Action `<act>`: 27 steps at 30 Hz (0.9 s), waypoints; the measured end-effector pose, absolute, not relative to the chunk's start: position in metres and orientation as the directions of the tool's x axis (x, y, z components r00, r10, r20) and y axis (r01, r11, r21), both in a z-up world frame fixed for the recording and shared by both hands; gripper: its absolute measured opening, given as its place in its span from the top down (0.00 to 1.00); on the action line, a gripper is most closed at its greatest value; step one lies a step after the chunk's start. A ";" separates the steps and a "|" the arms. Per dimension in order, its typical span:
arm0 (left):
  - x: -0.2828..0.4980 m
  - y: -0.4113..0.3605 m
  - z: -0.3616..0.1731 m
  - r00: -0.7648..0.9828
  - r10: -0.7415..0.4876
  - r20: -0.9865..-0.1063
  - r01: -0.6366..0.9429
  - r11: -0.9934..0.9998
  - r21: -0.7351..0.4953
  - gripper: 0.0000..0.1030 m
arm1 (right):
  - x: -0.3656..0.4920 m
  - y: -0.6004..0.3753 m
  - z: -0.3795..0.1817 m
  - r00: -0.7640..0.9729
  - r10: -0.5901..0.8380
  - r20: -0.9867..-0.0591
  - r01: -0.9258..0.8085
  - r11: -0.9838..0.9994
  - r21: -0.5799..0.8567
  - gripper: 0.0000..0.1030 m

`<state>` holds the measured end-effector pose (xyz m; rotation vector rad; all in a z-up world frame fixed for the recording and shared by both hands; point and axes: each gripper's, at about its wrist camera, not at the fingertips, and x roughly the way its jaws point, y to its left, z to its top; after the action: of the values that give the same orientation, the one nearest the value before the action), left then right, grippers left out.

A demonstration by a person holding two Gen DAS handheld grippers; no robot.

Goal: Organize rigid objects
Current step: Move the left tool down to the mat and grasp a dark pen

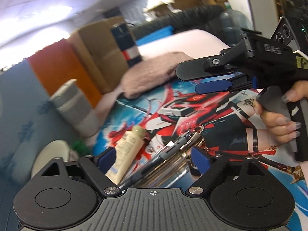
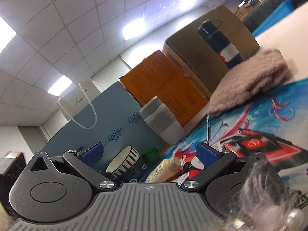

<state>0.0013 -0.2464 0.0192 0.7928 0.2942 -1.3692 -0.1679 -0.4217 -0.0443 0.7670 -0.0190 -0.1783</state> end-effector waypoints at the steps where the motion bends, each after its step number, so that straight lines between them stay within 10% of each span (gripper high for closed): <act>1: 0.004 -0.252 0.018 0.192 -0.748 -0.635 0.951 -0.019 0.310 0.26 | -0.168 -0.423 -0.045 0.986 -0.163 -0.046 0.148 0.698 0.701 0.00; 17: 0.019 -0.274 0.006 0.040 -0.731 -0.682 0.991 -0.056 0.119 0.63 | -0.168 -0.428 -0.050 0.988 -0.136 -0.066 0.140 0.658 0.740 0.00; 19: 0.016 -0.273 0.009 0.048 -0.744 -0.667 0.991 -0.046 0.123 0.83 | -0.168 -0.427 -0.050 0.988 -0.134 -0.072 0.143 0.660 0.738 0.00; 27: 0.014 -0.273 0.010 0.049 -0.759 -0.650 0.994 -0.026 0.105 0.92 | -0.166 -0.426 -0.050 0.987 -0.134 -0.087 0.154 0.658 0.737 0.00</act>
<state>0.0141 -0.2727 0.0103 0.6400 0.4684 -1.4843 -0.1659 -0.4263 -0.0501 0.8362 0.0258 -0.1634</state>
